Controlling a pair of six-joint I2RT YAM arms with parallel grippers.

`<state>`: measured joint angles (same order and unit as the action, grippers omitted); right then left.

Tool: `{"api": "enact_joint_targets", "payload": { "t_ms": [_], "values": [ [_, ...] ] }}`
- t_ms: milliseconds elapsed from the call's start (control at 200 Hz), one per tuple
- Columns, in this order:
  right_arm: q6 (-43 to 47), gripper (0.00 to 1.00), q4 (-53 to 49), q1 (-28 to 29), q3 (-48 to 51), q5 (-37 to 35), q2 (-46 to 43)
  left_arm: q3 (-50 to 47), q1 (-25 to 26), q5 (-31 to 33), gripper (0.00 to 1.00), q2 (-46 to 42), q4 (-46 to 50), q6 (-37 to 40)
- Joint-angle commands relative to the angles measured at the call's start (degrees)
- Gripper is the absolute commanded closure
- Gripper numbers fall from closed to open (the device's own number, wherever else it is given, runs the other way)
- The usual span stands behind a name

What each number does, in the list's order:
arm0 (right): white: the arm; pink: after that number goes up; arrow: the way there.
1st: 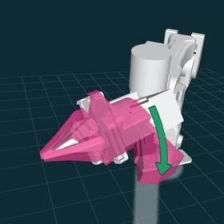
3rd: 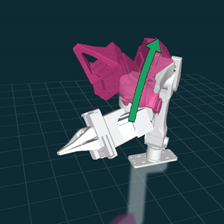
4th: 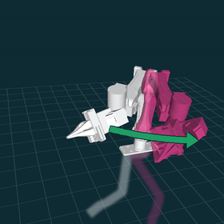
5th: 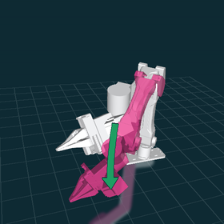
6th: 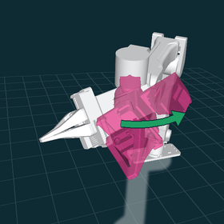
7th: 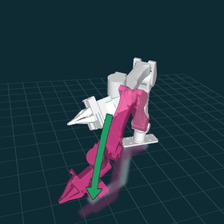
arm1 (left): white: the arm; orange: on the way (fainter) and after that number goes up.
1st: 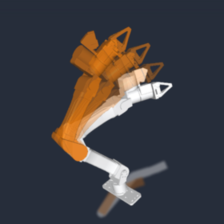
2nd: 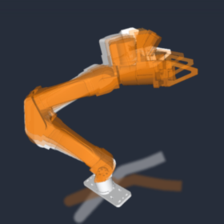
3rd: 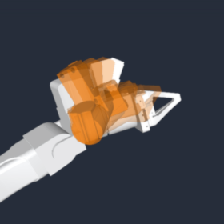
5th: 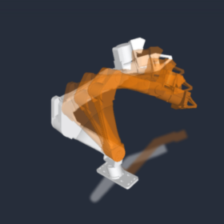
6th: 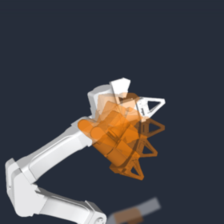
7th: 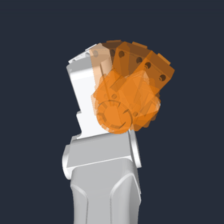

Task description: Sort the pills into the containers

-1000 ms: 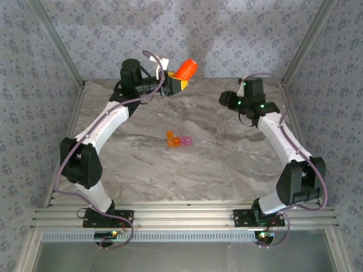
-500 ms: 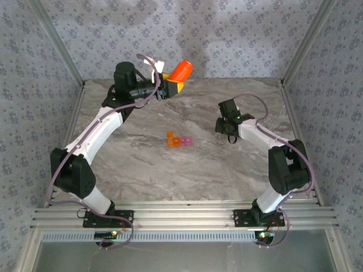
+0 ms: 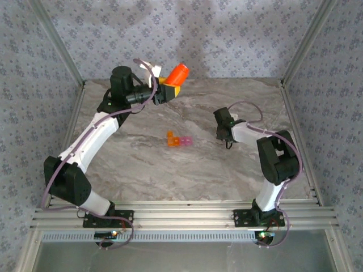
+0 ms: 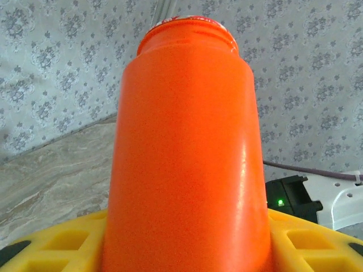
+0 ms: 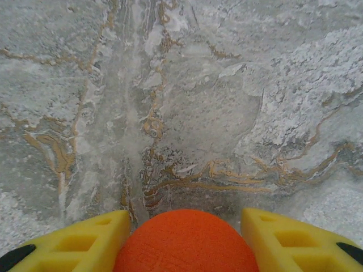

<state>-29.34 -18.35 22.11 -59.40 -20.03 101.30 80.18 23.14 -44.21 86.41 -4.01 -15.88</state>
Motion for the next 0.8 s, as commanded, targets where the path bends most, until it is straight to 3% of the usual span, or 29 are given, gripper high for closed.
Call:
{"api": "enact_joint_targets", "payload": {
  "t_ms": [0, 155, 420, 795],
  "values": [
    [-2.0, 0.61, 1.7, 0.5, 1.2, -2.0, 1.6, -0.5, -0.5, 0.5, 1.0, -2.4, 0.0, 1.3],
    [-3.2, 0.54, 1.4, 1.4, 2.5, -1.6, 2.0, -0.6, -0.6, 0.7, 1.0, -2.3, -0.3, 1.2],
    [-4.8, 0.27, -0.1, 2.1, 3.7, -1.0, 1.2, -1.1, -0.6, 0.8, 1.0, -1.8, -2.1, 0.6],
    [-1.1, 0.2, -4.9, 1.4, -2.2, 5.0, -6.2, -4.3, -0.8, 3.5, 1.0, -3.4, -2.4, 0.4]
  ]
}}
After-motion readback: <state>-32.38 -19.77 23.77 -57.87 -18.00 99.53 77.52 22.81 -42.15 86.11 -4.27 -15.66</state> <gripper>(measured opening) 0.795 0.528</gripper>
